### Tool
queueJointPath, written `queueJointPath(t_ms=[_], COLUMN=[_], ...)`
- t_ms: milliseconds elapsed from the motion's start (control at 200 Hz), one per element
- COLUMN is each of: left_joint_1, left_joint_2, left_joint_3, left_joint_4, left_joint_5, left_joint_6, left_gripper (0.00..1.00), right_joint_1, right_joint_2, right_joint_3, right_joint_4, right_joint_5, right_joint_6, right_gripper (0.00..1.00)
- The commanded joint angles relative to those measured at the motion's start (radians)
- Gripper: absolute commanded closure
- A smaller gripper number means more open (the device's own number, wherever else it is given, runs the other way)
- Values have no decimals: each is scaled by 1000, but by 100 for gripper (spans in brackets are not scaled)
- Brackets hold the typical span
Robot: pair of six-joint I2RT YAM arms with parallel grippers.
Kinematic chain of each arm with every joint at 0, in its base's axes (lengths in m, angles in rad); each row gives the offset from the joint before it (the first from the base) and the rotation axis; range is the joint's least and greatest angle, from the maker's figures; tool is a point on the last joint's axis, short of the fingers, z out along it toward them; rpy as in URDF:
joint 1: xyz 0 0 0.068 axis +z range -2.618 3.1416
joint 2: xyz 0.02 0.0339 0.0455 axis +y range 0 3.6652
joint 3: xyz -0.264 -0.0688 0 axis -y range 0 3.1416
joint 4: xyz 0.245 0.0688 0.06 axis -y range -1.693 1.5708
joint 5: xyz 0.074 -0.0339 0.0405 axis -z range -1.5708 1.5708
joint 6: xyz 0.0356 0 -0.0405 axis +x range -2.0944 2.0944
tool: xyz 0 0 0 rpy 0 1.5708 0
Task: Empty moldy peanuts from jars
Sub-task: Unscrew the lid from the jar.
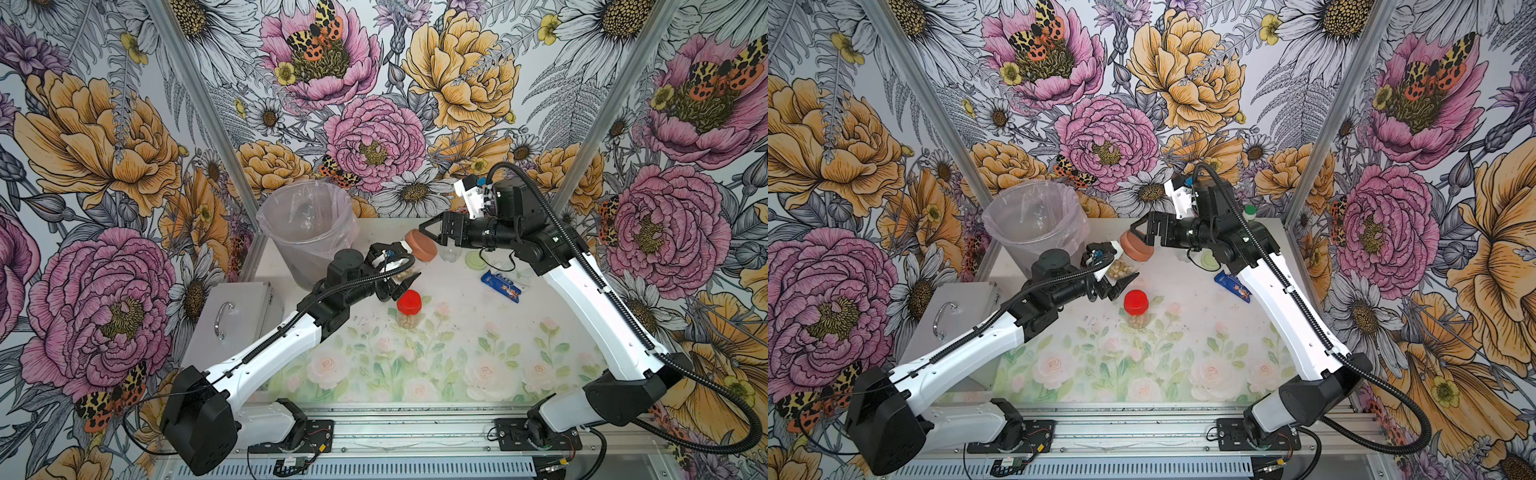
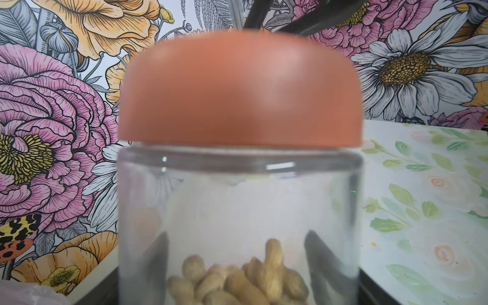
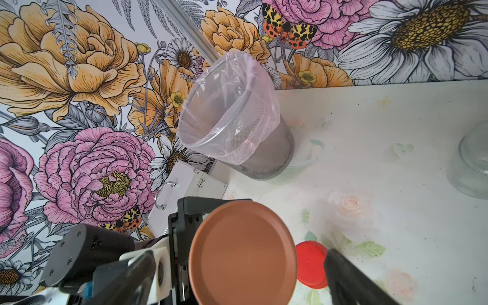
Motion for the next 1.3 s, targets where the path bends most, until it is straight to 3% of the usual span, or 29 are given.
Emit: queueJointPath(t_ms=[0,1041,1296], left_joint_1=[-2,-2,-1], left_joint_2=[-15,-12,-11], left_joint_3=[10,32,34], left_joint_4=[98,75,74], left_joint_5=[-28,-17,-17], left_joint_6=[20,26,25], left_gripper=[83,83,83], right_joint_1=[15,56,63], right_joint_2=[30,62,73], right_joint_3=[20,-22,-25], right_joint_4=[16,23,22], right_joint_5=[26,22,12], right_joint_6=[26,6,-6], right_gripper=[0,0,5])
